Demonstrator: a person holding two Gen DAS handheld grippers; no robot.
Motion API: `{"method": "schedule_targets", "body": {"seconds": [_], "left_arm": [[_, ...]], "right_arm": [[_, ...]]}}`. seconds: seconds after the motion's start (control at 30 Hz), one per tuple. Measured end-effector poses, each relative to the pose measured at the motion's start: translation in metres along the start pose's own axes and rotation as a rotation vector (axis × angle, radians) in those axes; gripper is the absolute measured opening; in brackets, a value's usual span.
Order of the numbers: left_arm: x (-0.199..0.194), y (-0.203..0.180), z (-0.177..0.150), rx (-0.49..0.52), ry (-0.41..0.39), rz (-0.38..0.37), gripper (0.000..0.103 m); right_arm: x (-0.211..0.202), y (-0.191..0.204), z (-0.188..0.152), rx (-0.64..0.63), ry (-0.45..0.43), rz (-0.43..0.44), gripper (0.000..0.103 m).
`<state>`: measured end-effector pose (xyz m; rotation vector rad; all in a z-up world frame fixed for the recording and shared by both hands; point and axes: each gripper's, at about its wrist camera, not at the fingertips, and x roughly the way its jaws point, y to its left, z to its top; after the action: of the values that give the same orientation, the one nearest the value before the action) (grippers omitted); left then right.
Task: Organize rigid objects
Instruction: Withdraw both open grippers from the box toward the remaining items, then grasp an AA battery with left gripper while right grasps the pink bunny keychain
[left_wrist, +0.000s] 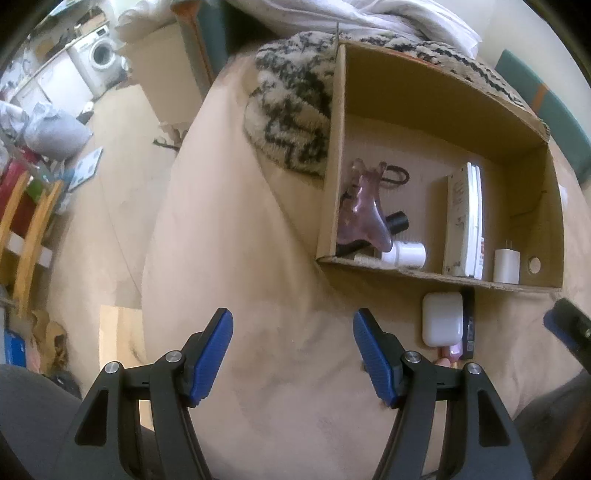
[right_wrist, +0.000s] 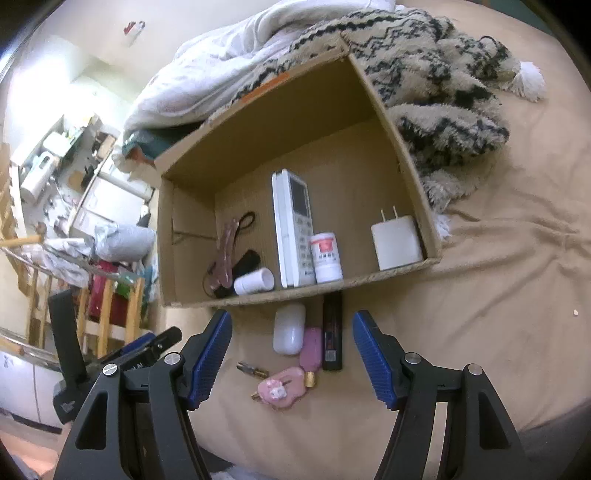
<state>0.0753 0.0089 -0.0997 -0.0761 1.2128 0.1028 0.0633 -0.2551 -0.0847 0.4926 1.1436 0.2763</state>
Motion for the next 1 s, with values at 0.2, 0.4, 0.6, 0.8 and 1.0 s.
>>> {"method": "schedule_targets", "body": {"seconds": [0.2, 0.4, 0.6, 0.8, 1.0], "left_arm": [[0.001, 0.001, 0.001, -0.008, -0.003, -0.001, 0.065], [0.006, 0.003, 0.0, -0.032, 0.012, -0.009, 0.065], [0.011, 0.001, -0.001, -0.036, 0.028, -0.017, 0.065], [0.029, -0.01, -0.006, -0.019, 0.1, -0.051, 0.065], [0.058, -0.048, -0.012, 0.107, 0.192, -0.09, 0.065]], "right_arm": [[0.014, 0.004, -0.003, -0.024, 0.035, -0.038, 0.072], [0.019, 0.004, -0.005, -0.033, 0.048, -0.061, 0.072], [0.024, -0.001, -0.005, -0.003, 0.062, -0.074, 0.072], [0.034, -0.007, -0.004, 0.031, 0.096, -0.084, 0.072], [0.037, -0.006, -0.003, 0.036, 0.101, -0.08, 0.072]]}}
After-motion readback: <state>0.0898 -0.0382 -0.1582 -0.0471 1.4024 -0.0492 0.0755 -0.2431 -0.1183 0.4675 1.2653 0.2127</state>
